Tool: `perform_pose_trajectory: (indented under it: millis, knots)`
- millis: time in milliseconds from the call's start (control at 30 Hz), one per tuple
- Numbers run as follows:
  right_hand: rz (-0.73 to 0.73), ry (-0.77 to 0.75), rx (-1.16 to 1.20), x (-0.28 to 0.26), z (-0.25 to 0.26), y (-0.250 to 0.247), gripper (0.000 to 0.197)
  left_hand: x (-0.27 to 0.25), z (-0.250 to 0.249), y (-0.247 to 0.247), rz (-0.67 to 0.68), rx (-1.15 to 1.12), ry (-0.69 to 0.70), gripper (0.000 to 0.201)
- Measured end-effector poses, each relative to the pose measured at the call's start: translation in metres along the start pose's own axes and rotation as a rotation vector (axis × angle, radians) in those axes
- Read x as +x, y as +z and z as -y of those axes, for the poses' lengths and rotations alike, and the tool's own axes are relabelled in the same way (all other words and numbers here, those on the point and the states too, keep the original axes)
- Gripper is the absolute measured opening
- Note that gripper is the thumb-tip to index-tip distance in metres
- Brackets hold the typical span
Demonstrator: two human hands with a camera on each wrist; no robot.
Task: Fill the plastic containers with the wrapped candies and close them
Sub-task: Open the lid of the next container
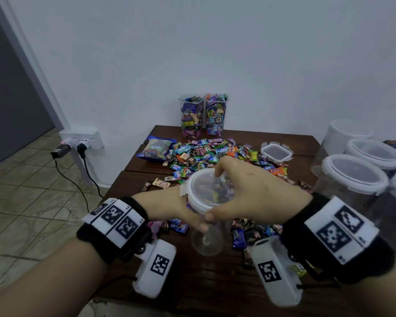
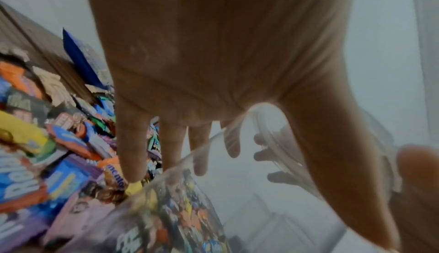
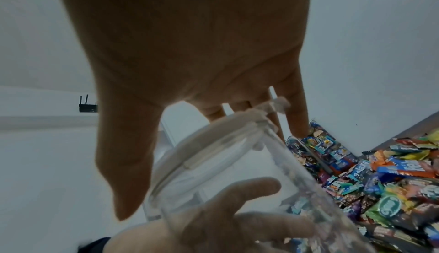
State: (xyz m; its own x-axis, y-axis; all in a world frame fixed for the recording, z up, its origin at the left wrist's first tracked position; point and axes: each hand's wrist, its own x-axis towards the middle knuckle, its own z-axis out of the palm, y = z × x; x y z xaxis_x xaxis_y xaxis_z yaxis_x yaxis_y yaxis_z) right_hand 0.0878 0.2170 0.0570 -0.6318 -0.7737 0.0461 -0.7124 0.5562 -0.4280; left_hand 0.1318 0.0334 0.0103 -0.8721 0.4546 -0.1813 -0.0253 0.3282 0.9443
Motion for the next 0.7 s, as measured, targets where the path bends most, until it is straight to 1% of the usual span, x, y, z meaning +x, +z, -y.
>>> perform_pose_trajectory:
  millis: [133,167,233,300,400,533,600,633,700]
  knots:
    - [-0.078,-0.004,-0.004,-0.002,0.001,0.002,0.06,0.007,0.005,0.0,-0.034,-0.011,0.013,0.07]
    - [-0.095,0.015,0.052,-0.002,0.001,0.0,0.059,0.009,0.006,-0.002,-0.041,-0.014,-0.002,0.07]
    - [-0.138,0.071,0.245,0.001,-0.002,-0.008,0.058,0.011,0.005,-0.003,-0.036,-0.021,-0.034,0.07]
    - [-0.217,0.128,0.394,0.01,-0.015,-0.015,0.058,0.012,0.006,-0.003,-0.028,-0.05,-0.042,0.08]
    - [-0.298,0.269,0.471,0.031,-0.043,-0.02,0.056,0.013,0.012,-0.005,-0.044,-0.086,-0.066,0.093]
    - [-0.344,0.518,0.515,0.066,-0.088,-0.015,0.067,0.013,0.019,-0.009,-0.018,-0.09,-0.081,0.091]
    - [-0.394,0.642,0.486,0.087,-0.119,-0.01,0.077,0.013,0.019,-0.011,-0.006,-0.097,-0.082,0.089]
    - [-0.416,0.704,0.457,0.097,-0.134,-0.009,0.086,0.013,0.018,-0.011,-0.004,-0.1,-0.09,0.089]
    - [-0.408,0.843,0.397,0.112,-0.16,-0.007,0.101,0.014,0.016,-0.013,-0.005,-0.11,-0.101,0.088]
